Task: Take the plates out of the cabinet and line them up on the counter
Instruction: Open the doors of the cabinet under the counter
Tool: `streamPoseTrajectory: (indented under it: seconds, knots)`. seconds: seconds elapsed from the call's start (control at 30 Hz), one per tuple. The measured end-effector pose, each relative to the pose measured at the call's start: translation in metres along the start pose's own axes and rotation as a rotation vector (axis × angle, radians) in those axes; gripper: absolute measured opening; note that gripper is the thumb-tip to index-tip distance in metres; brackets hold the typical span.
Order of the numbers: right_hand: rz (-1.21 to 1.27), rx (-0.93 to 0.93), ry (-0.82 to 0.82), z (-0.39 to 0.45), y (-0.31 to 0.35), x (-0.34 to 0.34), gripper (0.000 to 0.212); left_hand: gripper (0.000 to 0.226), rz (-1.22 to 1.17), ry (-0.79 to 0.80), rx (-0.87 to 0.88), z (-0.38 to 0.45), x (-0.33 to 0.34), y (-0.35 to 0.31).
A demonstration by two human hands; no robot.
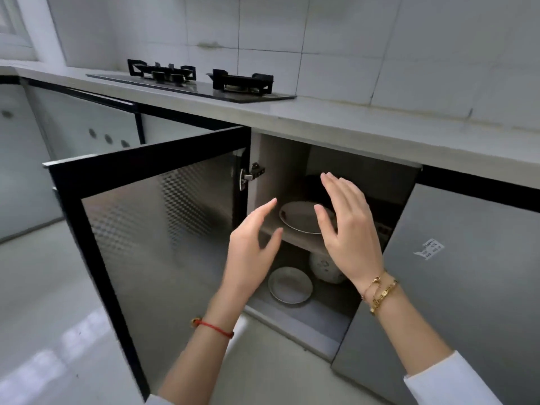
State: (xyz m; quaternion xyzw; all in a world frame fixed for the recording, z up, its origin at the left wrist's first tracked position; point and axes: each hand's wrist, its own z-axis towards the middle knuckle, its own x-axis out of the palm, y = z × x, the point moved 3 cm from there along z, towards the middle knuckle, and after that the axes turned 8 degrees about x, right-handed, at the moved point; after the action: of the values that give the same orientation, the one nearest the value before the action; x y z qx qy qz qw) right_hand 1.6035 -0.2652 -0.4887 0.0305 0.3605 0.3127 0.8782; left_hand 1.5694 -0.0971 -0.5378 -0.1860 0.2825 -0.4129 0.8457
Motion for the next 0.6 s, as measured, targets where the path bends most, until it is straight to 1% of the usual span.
streamPoseTrajectory:
  seconds: [0.17,0.33,0.47,0.6]
  knots:
    - [-0.099,0.083,-0.073,-0.004,-0.043,-0.031,0.047,0.051,-0.124,0.085,0.016,0.020,0.063,-0.012]
    - [-0.227,0.124,-0.154,-0.004,-0.079,-0.054,0.045,0.053,-0.242,0.206,0.004,0.037,0.126,-0.025]
    - [-0.333,0.159,-0.171,0.000,-0.103,-0.061,0.047,0.056,-0.300,0.295,0.000,0.051,0.172,-0.036]
    - [-0.432,0.174,-0.146,0.001,-0.115,-0.067,0.049,0.056,-0.359,0.366,-0.007,0.062,0.203,-0.049]
